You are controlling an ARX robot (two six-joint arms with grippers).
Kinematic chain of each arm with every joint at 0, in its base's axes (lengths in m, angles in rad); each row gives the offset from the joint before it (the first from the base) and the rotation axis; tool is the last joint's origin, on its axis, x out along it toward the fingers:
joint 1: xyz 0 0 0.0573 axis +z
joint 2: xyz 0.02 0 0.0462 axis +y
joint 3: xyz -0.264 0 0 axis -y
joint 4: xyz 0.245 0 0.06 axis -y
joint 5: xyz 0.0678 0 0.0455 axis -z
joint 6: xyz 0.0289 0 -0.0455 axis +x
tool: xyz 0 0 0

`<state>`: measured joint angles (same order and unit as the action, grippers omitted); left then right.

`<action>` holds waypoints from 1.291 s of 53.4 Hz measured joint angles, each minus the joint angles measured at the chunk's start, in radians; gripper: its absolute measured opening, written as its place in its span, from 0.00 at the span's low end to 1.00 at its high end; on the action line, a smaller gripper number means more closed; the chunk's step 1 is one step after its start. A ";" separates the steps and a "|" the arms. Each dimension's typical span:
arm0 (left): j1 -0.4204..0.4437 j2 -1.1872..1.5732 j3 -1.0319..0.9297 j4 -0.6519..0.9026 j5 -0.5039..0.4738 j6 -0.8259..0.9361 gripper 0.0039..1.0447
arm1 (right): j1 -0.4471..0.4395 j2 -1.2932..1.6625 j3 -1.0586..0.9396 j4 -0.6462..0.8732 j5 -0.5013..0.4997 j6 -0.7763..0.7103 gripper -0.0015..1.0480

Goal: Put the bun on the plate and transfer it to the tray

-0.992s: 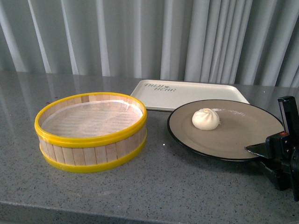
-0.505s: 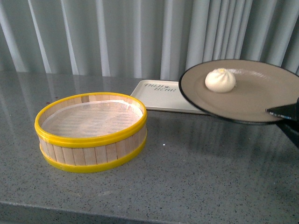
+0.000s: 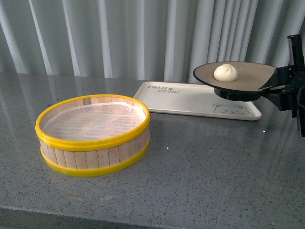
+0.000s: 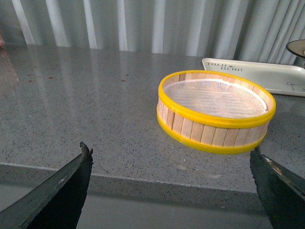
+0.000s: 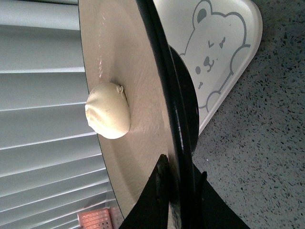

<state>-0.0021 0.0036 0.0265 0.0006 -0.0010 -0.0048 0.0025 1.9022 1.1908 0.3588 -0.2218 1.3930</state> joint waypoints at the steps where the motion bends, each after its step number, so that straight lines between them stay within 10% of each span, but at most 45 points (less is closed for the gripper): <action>1: 0.000 0.000 0.000 0.000 0.000 0.000 0.94 | 0.002 0.007 0.010 -0.005 0.000 -0.004 0.03; 69: 0.000 0.000 0.000 0.000 0.000 0.000 0.94 | 0.012 0.399 0.526 -0.211 -0.027 -0.089 0.03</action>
<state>-0.0021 0.0036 0.0265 0.0006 -0.0010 -0.0048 0.0143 2.3013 1.7164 0.1478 -0.2489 1.3041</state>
